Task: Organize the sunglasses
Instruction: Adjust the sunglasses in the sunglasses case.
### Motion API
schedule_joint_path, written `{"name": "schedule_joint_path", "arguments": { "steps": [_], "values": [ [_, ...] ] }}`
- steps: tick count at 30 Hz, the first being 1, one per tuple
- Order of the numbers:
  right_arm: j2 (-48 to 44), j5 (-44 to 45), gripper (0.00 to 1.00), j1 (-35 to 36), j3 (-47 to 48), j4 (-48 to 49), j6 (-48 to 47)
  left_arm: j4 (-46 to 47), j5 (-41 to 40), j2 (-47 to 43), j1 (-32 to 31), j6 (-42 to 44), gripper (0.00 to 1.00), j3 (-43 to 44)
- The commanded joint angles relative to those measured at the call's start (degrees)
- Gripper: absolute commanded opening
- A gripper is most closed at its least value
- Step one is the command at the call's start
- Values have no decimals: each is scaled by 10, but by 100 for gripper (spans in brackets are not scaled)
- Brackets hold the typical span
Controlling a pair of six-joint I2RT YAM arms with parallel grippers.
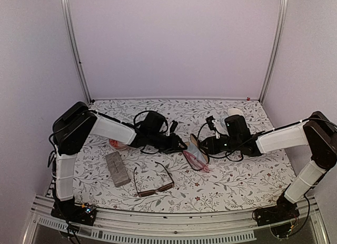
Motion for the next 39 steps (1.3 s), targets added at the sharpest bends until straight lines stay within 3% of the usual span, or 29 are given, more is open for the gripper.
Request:
{"name": "schedule_joint_path", "arguments": {
  "steps": [1,11,15,24,33,39],
  "values": [
    [-3,1,30,4,-1,10,4,-1,-15,-16,8,24,35,-6],
    [-4,2,30,4,4,6,6,-5,-59,-63,-19,26,54,-42],
    [1,-1,30,4,6,7,8,-12,-64,-50,-36,39,56,-25],
    [-3,-1,30,4,11,0,2,-24,-201,-112,-94,324,63,-37],
    [-3,-1,29,4,11,0,2,45,-146,-154,-94,561,65,-105],
    [-3,1,29,4,9,0,3,55,-132,-142,-83,599,64,-113]
  ]
}}
